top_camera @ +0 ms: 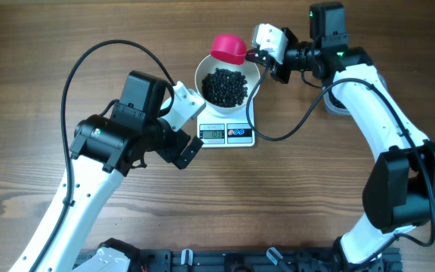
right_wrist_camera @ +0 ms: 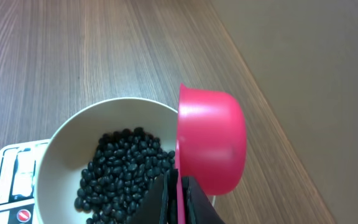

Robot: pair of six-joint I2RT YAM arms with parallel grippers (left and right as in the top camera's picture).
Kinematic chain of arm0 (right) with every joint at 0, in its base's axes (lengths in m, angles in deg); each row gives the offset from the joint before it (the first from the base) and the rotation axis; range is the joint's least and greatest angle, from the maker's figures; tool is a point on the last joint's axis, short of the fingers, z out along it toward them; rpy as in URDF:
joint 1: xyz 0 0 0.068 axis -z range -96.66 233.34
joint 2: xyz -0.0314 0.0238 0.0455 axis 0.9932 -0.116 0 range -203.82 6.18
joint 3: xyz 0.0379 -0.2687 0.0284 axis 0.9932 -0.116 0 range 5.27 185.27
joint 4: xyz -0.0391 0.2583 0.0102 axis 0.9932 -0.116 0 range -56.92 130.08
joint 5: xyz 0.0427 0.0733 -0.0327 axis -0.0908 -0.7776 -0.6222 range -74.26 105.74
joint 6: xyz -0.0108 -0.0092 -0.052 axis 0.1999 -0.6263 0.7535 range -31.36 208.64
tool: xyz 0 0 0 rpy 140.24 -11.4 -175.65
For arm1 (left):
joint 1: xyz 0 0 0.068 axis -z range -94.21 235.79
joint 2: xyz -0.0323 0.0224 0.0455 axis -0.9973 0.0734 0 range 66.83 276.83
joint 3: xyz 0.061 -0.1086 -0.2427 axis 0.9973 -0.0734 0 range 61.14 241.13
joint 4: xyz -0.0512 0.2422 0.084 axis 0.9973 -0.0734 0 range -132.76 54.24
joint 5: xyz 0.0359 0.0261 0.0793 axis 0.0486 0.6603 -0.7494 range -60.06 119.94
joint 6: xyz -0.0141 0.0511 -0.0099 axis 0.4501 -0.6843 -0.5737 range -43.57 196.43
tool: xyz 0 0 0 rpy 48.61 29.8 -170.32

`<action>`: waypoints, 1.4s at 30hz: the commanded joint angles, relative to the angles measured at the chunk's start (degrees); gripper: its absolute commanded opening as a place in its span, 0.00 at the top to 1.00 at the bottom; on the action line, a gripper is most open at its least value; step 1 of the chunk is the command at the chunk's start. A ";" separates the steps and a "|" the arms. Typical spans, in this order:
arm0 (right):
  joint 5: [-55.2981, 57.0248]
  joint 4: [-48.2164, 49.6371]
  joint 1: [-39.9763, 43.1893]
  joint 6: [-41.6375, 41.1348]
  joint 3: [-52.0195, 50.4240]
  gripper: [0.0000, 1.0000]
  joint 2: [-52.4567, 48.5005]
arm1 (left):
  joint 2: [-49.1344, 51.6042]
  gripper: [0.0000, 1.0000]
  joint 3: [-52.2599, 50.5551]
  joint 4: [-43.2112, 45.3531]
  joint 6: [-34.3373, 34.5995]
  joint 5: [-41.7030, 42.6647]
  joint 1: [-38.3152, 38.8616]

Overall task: Scoop item into bowl and weigh 150g on scale
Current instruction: 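Tilt the pink cup with the right gripper to pour beans into bowl, then move the empty pink cup back over the bean tub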

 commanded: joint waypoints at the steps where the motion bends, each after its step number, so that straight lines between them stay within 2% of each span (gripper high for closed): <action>1: 1.14 -0.04 -0.22 2.34 0.83 0.96 -0.63 | -0.31 0.00 -0.35 -0.02 -1.16 0.85 -0.35; 7: 0.31 -0.20 -0.26 2.36 0.83 0.96 -0.07 | -0.31 0.00 -0.35 -0.02 -1.16 0.87 -0.37; 8: -1.64 -0.09 -0.22 -0.72 0.83 0.96 0.85 | -0.31 0.00 -0.35 -0.02 -1.16 0.87 -0.37; 9: -3.56 0.26 0.09 -5.49 0.83 0.96 1.84 | -0.31 0.00 -0.35 -0.02 -1.16 0.87 -0.37; 10: -4.79 1.33 1.49 -19.32 0.83 0.96 4.15 | -0.31 0.00 -0.35 -0.02 -1.16 0.87 -0.37; 12: -4.48 1.29 4.31 -34.12 0.83 0.96 6.69 | -0.31 0.00 -0.35 -0.02 -1.16 0.85 -0.37; 13: -3.37 1.07 7.50 -46.07 0.83 0.96 8.59 | -0.33 0.00 -0.35 -0.02 -1.16 0.87 -0.37; 14: -1.62 0.00 10.34 -53.81 0.83 0.96 9.99 | -0.31 0.00 -0.35 -0.02 -1.16 0.87 -0.35; 15: 1.68 -1.97 12.83 -57.20 0.83 0.96 11.21 | -0.31 0.00 -0.35 -0.02 -1.16 0.87 -0.37; 16: 10.91 -6.23 15.65 -58.86 0.83 0.96 13.25 | -0.31 0.00 -0.35 -0.02 -1.16 0.87 -0.37; 18: 28.44 -12.04 17.14 -58.77 0.85 0.96 17.07 | -0.31 0.00 -0.35 -0.02 -1.16 0.87 -0.35; 23: 48.65 -20.87 16.74 -56.96 1.18 0.96 22.99 | -0.31 0.00 -0.35 -0.02 -1.16 0.85 -0.37; 29: 65.79 -26.27 10.45 -55.80 1.16 0.96 18.56 | -0.31 0.00 -0.35 -0.02 -1.16 0.87 -0.37; 33: 77.61 -25.92 5.81 -54.51 1.16 0.96 11.04 | -0.31 0.00 -0.35 -0.02 -1.16 0.87 -0.37; 37: 83.49 -25.75 5.27 -57.05 1.16 0.96 4.66 | -0.31 0.00 -0.35 -0.02 -1.16 0.85 -0.37; 42: 83.49 -25.75 5.27 -57.66 1.14 0.96 3.13 | -0.31 0.00 -0.35 -0.02 -1.16 0.87 -0.37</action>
